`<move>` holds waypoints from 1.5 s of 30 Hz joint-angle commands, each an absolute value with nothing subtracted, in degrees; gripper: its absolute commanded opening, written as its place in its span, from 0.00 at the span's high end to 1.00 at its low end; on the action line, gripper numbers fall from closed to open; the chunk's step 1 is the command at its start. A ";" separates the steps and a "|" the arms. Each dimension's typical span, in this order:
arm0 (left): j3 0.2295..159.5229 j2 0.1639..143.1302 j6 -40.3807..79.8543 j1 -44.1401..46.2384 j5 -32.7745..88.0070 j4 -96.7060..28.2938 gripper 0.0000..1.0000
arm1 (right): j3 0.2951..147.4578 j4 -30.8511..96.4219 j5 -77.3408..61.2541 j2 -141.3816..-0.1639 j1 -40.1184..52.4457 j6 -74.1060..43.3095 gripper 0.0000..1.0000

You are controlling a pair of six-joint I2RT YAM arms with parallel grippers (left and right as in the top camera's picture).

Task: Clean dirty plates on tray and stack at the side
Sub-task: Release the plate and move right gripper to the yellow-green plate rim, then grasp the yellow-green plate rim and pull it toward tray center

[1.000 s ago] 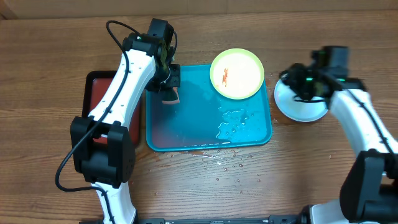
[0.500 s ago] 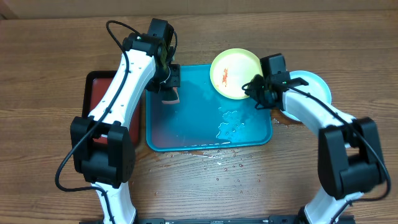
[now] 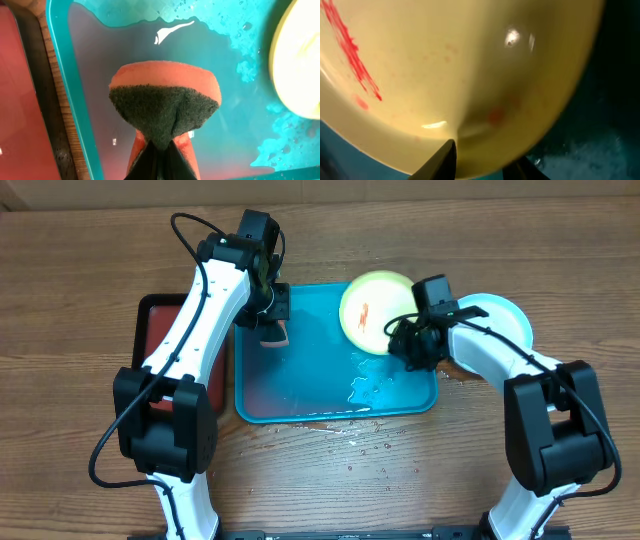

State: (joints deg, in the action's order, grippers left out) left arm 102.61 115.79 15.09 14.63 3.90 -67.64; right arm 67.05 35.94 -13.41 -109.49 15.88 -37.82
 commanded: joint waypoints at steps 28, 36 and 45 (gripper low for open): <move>102.35 116.27 15.49 14.76 4.29 -67.02 0.96 | 74.56 38.68 -0.19 -112.60 20.08 -13.45 0.45; 102.35 116.27 15.46 14.76 4.29 -66.98 0.96 | 74.59 35.31 -0.30 -114.96 20.08 -13.56 0.55; 102.35 116.27 15.42 14.76 4.29 -65.30 0.96 | 74.59 37.15 -4.14 -114.96 20.08 -20.16 0.91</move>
